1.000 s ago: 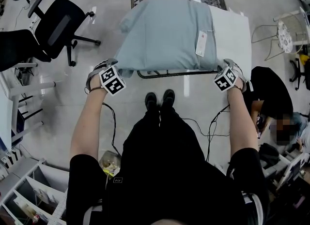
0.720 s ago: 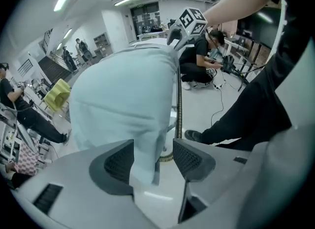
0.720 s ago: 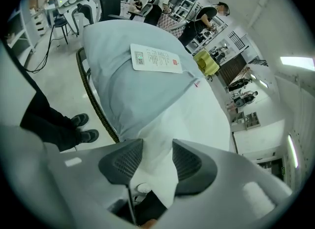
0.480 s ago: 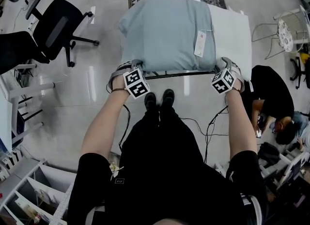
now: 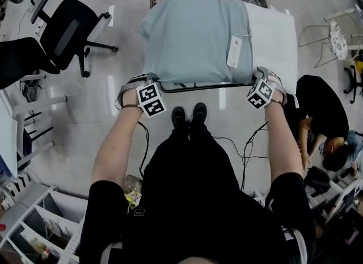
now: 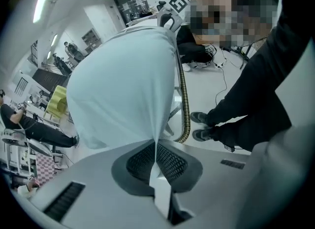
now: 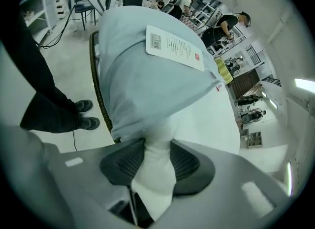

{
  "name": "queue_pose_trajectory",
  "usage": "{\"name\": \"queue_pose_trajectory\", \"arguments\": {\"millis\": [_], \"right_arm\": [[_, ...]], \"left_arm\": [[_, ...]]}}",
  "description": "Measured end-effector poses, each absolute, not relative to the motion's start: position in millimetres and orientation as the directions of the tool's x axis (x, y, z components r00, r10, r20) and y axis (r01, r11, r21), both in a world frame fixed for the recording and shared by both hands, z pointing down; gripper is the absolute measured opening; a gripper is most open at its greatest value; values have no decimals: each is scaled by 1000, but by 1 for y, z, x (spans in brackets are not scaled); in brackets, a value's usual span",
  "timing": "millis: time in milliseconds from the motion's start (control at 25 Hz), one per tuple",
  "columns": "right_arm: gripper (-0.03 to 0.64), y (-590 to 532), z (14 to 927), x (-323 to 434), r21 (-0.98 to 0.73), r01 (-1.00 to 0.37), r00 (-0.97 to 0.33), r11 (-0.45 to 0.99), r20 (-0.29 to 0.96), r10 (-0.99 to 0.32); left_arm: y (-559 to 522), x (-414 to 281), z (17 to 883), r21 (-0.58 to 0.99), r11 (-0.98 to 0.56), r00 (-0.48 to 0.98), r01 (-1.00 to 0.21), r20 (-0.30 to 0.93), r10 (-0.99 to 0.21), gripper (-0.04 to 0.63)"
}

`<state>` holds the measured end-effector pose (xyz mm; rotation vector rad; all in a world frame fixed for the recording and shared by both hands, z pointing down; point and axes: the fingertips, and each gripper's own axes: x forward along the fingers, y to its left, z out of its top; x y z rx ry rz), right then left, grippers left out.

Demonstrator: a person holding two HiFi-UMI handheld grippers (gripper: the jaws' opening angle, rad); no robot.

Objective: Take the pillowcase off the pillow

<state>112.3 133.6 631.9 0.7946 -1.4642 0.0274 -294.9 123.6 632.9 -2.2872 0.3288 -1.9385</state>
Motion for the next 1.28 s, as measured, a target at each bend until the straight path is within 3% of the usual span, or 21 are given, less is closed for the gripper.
{"name": "queue_pose_trajectory", "arguments": {"millis": [400, 640, 720, 840, 960, 1280], "right_arm": [[156, 142, 621, 114, 417, -494, 118, 763, 902, -416], [253, 152, 604, 90, 342, -611, 41, 714, 914, -403], [270, 155, 602, 87, 342, -597, 42, 726, 916, -398], [270, 151, 590, 88, 358, -609, 43, 707, 906, -422], [269, 139, 573, 91, 377, -627, 35, 682, 888, -459], [268, 52, 554, 109, 374, -641, -48, 670, 852, -522]], "left_arm": [[113, -336, 622, -258, -962, 127, -84, 955, -267, 8], [107, -334, 605, -235, -952, 163, -196, 950, -268, 8], [110, -327, 597, -229, -956, 186, -183, 947, -262, 16], [109, -306, 571, -190, -957, 293, -218, 923, -250, 86], [89, -287, 544, -195, -946, 365, -261, 887, -283, 86], [-8, -215, 510, -255, -927, 376, -274, 859, -347, 84]]}}
